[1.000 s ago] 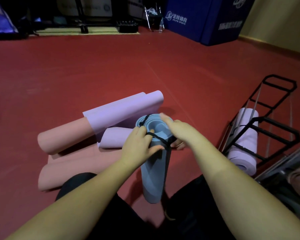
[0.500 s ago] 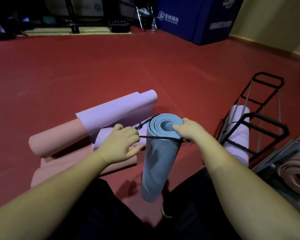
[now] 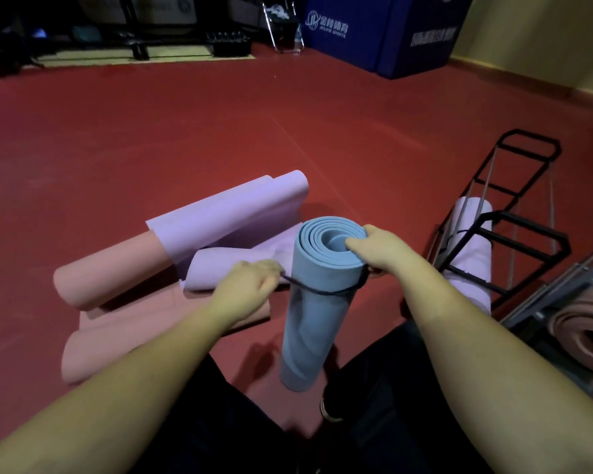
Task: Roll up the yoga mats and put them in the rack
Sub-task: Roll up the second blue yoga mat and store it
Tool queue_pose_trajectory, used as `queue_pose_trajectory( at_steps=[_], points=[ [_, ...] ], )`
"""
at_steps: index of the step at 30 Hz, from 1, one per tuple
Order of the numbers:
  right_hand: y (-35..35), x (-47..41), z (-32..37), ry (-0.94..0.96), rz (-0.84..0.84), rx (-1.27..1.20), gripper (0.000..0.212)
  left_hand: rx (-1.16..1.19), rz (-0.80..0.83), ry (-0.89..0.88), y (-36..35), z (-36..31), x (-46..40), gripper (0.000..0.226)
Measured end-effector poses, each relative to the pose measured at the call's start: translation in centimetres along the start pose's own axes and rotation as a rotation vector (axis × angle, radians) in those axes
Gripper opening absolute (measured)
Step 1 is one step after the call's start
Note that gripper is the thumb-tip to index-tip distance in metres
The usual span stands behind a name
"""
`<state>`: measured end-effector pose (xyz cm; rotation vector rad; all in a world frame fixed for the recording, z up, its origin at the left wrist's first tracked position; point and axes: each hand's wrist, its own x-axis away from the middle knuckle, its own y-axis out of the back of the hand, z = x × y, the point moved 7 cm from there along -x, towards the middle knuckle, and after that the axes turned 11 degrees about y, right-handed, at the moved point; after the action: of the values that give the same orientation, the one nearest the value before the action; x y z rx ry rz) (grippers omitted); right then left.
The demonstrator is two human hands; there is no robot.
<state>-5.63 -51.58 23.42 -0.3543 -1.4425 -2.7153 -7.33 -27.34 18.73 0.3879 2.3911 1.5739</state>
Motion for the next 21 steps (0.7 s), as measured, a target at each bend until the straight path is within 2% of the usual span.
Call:
queue_pose_trajectory(
  at_steps=[2,4,6,9,11,13,14,16,17,19,21],
  points=[
    [0.7,0.4,-0.6,0.004,0.003,-0.002,0.031,-0.228,0.058,0.346,0.9,5.0,-1.2,0.041],
    [1.1,1.0,-1.4,-0.018,0.002,-0.029,0.027,-0.204,0.166,0.592,0.8,8.9,-0.8,0.034],
    [1.1,1.2,-1.7,-0.020,-0.025,-0.064,0.030,0.037,0.140,0.571,0.4,8.7,-1.1,0.035],
    [-0.5,0.9,-0.9,0.000,-0.070,-0.175,0.052,0.756,-0.004,0.537,0.2,3.7,-1.7,0.055],
    [-2.5,0.9,-0.3,-0.037,-0.074,-0.352,0.066,1.133,-0.012,0.542,-0.4,0.2,-2.0,0.056],
    [-4.8,1.4,0.0,-0.086,-0.105,-0.591,0.063,1.402,-0.049,0.581,-0.5,-1.2,-2.6,0.059],
    [-6.0,1.5,0.0,-0.080,-0.142,-0.686,0.051,1.522,-0.064,0.620,-0.7,-0.9,-2.9,0.064],
    [-7.8,1.3,-0.1,0.000,-0.245,-0.710,0.026,1.640,-0.094,0.685,-1.2,0.1,-3.2,0.070],
    [-8.7,1.1,-0.5,0.017,-0.312,-0.718,0.022,1.646,-0.094,0.710,-1.7,0.4,-3.4,0.069],
    [-10.4,1.0,-0.9,0.018,-0.358,-0.823,0.032,1.596,-0.098,0.797,-3.3,1.1,-3.5,0.065],
    [-12.6,0.9,-1.6,-0.023,-0.321,-0.892,0.046,1.580,-0.110,0.877,-4.5,1.3,-3.1,0.059]
  ],
)
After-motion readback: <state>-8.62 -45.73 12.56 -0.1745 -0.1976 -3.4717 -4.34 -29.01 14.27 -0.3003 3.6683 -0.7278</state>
